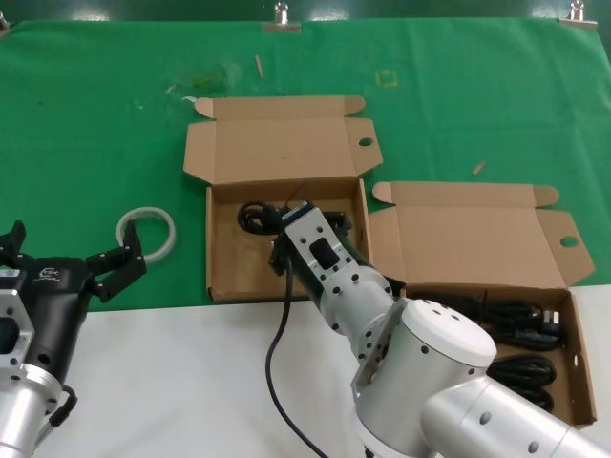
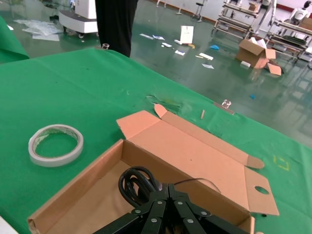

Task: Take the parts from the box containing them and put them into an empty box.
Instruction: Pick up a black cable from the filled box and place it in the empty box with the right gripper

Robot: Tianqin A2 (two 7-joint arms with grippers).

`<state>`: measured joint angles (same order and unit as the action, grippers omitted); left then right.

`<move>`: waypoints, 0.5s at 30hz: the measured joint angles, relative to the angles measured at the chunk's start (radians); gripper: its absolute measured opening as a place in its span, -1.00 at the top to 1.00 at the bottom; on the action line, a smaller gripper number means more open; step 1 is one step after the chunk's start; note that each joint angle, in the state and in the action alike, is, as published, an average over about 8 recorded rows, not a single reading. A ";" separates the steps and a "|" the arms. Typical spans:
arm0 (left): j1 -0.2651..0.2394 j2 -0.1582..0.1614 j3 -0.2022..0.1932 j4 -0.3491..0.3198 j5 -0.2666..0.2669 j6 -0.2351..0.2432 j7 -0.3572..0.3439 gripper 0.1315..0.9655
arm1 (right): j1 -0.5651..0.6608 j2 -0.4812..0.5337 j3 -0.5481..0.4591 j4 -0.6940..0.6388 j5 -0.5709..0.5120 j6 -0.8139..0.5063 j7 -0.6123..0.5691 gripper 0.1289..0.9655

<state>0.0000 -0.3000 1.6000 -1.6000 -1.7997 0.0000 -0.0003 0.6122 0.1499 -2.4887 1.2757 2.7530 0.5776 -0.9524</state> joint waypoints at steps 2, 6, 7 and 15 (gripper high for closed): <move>0.000 0.000 0.000 0.000 0.000 0.000 0.000 -1.00 | -0.004 0.006 0.000 0.008 0.000 0.006 0.001 0.98; 0.000 0.000 0.000 0.000 0.000 0.000 0.000 -1.00 | 0.000 0.017 -0.016 0.019 0.000 0.014 0.017 0.98; 0.000 0.000 0.000 0.000 0.000 0.000 0.000 -1.00 | 0.003 0.019 -0.022 0.021 0.000 0.016 0.023 0.98; 0.000 0.000 0.000 0.000 0.000 0.000 0.000 -1.00 | 0.036 0.025 -0.083 0.028 0.000 0.023 0.076 0.98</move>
<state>0.0000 -0.3000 1.6000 -1.6000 -1.7997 0.0000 -0.0003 0.6483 0.1745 -2.5720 1.3033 2.7530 0.6008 -0.8764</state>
